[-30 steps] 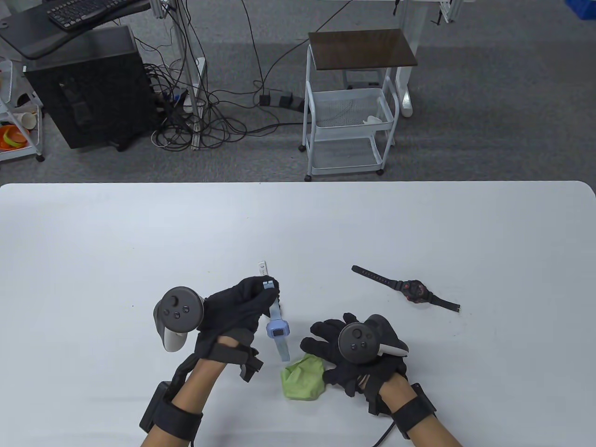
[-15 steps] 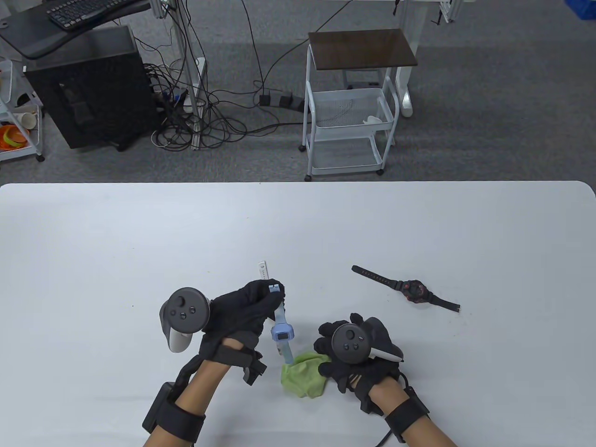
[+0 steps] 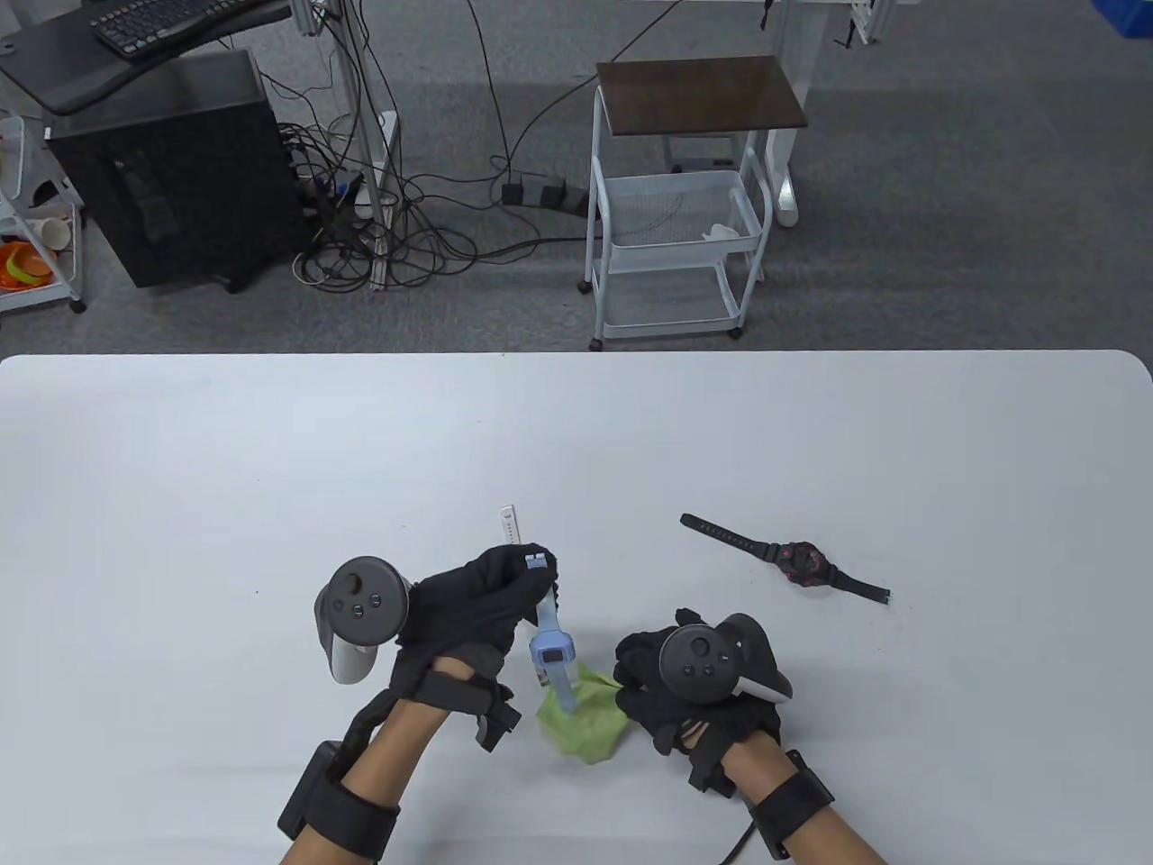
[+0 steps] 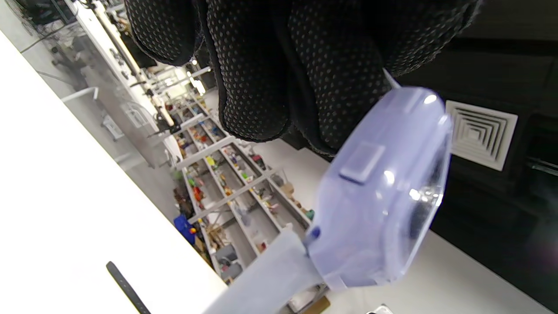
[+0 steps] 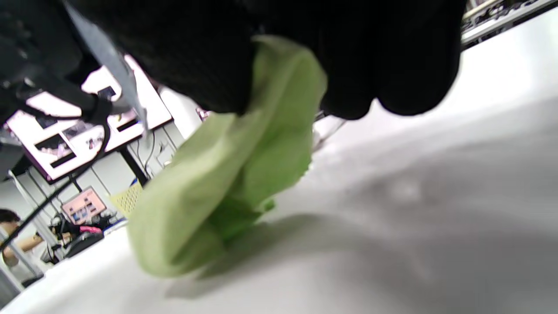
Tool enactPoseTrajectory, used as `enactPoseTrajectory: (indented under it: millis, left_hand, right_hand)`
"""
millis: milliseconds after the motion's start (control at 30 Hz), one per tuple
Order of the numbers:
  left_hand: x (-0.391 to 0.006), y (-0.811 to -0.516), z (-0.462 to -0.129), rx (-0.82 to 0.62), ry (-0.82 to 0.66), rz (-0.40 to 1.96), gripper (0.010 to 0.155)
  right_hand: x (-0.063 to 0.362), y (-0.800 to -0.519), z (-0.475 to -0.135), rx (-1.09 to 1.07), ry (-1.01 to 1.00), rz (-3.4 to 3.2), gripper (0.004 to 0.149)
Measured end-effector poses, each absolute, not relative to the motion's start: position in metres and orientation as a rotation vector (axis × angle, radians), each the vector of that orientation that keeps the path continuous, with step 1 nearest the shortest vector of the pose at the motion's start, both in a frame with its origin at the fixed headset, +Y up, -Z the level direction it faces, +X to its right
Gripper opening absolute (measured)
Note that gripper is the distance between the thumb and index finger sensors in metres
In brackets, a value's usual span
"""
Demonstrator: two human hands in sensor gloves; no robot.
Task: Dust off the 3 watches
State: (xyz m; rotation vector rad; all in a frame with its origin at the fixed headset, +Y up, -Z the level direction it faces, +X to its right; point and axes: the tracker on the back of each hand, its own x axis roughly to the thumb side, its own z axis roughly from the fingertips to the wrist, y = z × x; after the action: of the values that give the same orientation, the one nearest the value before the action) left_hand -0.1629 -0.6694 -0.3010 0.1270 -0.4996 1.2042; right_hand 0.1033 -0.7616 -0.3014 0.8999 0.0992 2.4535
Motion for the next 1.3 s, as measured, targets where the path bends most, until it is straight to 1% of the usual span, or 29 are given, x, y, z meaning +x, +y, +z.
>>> enactPoseTrajectory:
  millis: [133, 367, 500, 633, 800, 900, 1167, 1200, 1300]
  left_hand:
    - [-0.16, -0.667, -0.299, 0.124, -0.508, 1.207, 0.044]
    - [-0.154, -0.665, -0.298, 0.116, -0.514, 1.208, 0.044]
    - [-0.152, -0.667, -0.299, 0.126, -0.5, 1.194, 0.044]
    - [-0.153, -0.669, -0.299, 0.139, -0.477, 1.166, 0.044]
    - [-0.152, -0.669, -0.298, 0.152, -0.466, 1.167, 0.044]
    - [-0.149, -0.669, -0.297, 0.161, -0.467, 1.156, 0.044]
    - [-0.146, -0.669, -0.294, 0.194, -0.462, 1.123, 0.044]
    - [-0.146, -0.669, -0.294, 0.205, -0.46, 1.113, 0.044]
    - [-0.146, -0.669, -0.293, 0.226, -0.453, 1.088, 0.044]
  right_hand:
    - [0.111, -0.755, -0.303, 0.845, 0.045, 2.426, 0.04]
    - [0.122, -0.742, -0.301, 0.762, -0.12, 2.303, 0.039]
    - [0.124, -0.735, -0.297, 0.766, -0.173, 2.167, 0.04]
    - [0.122, -0.731, -0.292, 0.783, -0.182, 2.014, 0.04]
    - [0.113, -0.732, -0.287, 0.791, -0.082, 1.796, 0.04]
    - [0.106, -0.738, -0.284, 0.779, 0.019, 1.665, 0.04]
    - [0.091, -0.754, -0.275, 0.619, 0.24, 1.302, 0.04]
    - [0.088, -0.757, -0.273, 0.598, 0.294, 1.244, 0.041]
    - [0.085, -0.763, -0.269, 0.57, 0.36, 1.141, 0.046]
